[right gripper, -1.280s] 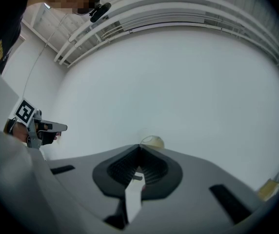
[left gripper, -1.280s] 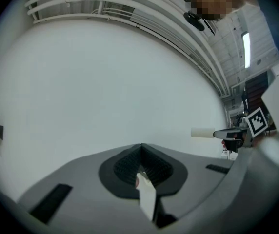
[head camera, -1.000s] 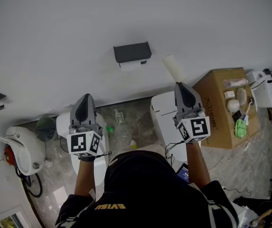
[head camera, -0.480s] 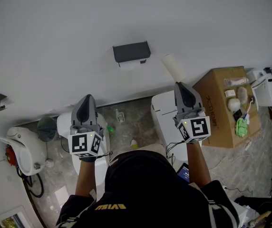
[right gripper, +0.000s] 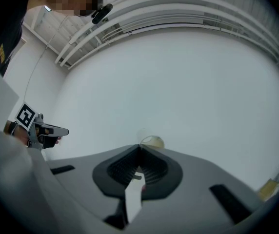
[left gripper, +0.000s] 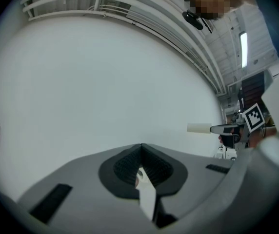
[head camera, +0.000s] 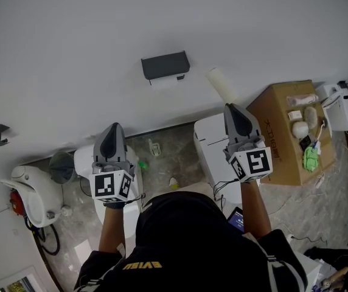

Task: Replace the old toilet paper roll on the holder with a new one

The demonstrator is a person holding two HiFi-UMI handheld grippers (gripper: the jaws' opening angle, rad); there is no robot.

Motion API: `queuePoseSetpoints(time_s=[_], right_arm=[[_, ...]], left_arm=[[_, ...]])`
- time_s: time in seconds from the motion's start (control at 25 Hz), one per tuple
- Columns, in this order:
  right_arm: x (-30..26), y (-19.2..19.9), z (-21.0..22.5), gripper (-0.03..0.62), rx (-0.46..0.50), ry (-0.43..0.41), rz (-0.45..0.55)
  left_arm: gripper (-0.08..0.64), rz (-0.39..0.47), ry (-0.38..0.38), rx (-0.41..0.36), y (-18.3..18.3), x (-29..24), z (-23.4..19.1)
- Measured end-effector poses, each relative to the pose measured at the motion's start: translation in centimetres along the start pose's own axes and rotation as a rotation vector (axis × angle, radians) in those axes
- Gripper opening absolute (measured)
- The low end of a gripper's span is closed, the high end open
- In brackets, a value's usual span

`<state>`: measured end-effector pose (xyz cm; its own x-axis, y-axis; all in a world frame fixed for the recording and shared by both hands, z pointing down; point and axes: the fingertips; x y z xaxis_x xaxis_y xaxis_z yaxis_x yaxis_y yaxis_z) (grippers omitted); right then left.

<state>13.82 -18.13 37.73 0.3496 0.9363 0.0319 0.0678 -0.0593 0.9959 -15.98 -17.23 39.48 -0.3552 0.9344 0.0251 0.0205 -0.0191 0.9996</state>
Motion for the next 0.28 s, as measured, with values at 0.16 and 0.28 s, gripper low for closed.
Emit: queuePoseSetpoints(time_s=[0.16,0.28], right_arm=[[0.27,-0.30,0.20,-0.003,0.006,0.001,0.001],[0.35,-0.69,0.22,-0.003,0.012,-0.007,0.000]], left_arm=[[0.011,0.001,-0.001,0.004,0.01,0.11,0.08],[0.011,0.003,-0.004,0.007,-0.06,0.19,0.15]])
Point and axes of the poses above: the fingertips, and each gripper's own axes: x backward along the fingers, z to its right, y out of its underside, and after that the axes turned 2 degrees about y, right-handed
